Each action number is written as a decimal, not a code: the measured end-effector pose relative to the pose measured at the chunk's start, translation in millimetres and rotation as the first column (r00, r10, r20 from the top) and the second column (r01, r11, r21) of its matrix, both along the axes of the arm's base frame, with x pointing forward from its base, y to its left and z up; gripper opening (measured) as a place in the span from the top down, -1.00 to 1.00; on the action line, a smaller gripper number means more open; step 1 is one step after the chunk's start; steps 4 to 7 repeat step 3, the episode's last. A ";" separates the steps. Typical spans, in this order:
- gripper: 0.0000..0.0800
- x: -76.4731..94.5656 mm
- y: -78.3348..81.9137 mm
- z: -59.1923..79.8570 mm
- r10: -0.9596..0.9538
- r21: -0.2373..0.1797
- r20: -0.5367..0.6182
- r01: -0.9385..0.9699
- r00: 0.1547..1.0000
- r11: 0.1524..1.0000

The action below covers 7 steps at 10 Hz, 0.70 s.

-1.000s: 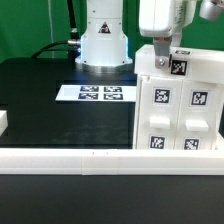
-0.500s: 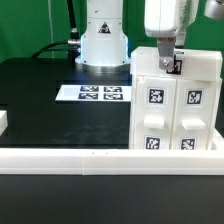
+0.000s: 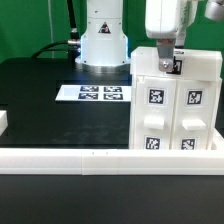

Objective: Assemble cabinet

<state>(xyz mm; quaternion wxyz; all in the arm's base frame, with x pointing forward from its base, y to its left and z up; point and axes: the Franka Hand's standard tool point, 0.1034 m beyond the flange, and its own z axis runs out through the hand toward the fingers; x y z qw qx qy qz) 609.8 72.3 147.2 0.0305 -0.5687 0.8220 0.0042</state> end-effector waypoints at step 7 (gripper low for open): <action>-0.99 -0.1 0.0 -0.2 0.002 0.000 0.000 -0.002 1.000 1.000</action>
Offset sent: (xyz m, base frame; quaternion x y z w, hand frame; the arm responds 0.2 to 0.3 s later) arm 0.0000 0.0000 0.0000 0.0000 0.0000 0.0000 1.0000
